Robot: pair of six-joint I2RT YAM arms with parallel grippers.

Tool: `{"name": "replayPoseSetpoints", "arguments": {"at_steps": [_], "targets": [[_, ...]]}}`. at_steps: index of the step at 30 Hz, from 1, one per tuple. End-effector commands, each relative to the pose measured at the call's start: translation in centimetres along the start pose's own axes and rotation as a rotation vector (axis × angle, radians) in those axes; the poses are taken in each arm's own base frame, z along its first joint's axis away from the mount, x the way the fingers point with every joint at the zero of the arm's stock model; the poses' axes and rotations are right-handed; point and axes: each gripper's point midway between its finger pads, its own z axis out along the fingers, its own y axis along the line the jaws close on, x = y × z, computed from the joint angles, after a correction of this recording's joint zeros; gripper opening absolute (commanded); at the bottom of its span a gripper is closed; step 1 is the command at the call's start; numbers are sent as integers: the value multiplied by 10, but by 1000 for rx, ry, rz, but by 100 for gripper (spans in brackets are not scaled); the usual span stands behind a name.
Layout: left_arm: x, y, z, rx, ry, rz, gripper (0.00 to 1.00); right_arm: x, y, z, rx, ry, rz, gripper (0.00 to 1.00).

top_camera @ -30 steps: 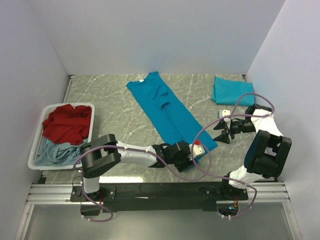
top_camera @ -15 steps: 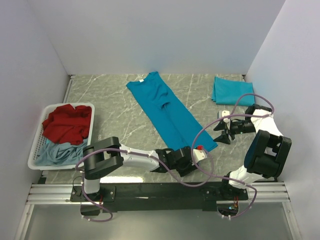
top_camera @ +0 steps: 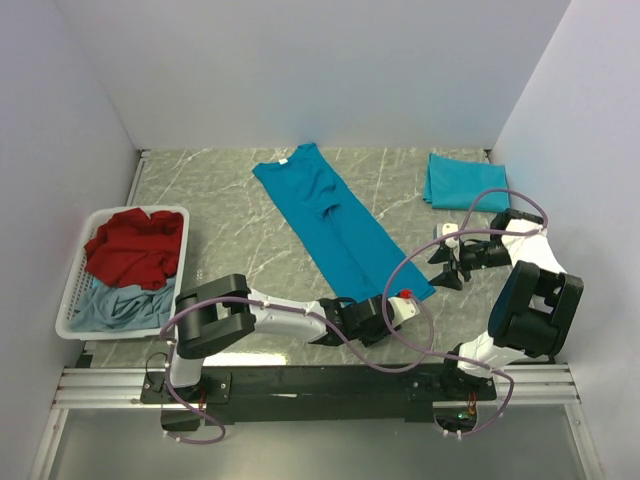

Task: Fold and stack the t-shirts
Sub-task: Fold the tshirt

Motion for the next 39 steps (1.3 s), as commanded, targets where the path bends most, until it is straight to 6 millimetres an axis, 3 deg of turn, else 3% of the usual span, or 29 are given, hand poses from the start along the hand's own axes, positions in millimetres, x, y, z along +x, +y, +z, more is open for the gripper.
{"name": "replayPoseSetpoints", "arguments": {"at_steps": [1,13,18,20,25,31,39], "targets": [[34,2,2,-22,91,11,46,-2,3,-6,16,35,-47,64],[78,5,-10,-20,173,19,47,3,14,3,-26,58,-63,64],[105,2,-23,6,238,-5,37,15,24,13,-56,150,-156,65],[104,-1,-30,20,220,-37,31,17,26,16,-54,175,-223,66],[124,-2,-45,34,244,-73,16,21,43,29,-130,226,-306,66],[121,-9,-52,70,235,-120,5,30,69,63,-176,283,-464,67],[112,-17,-64,117,226,-160,5,39,77,77,-186,348,-548,67]]}}
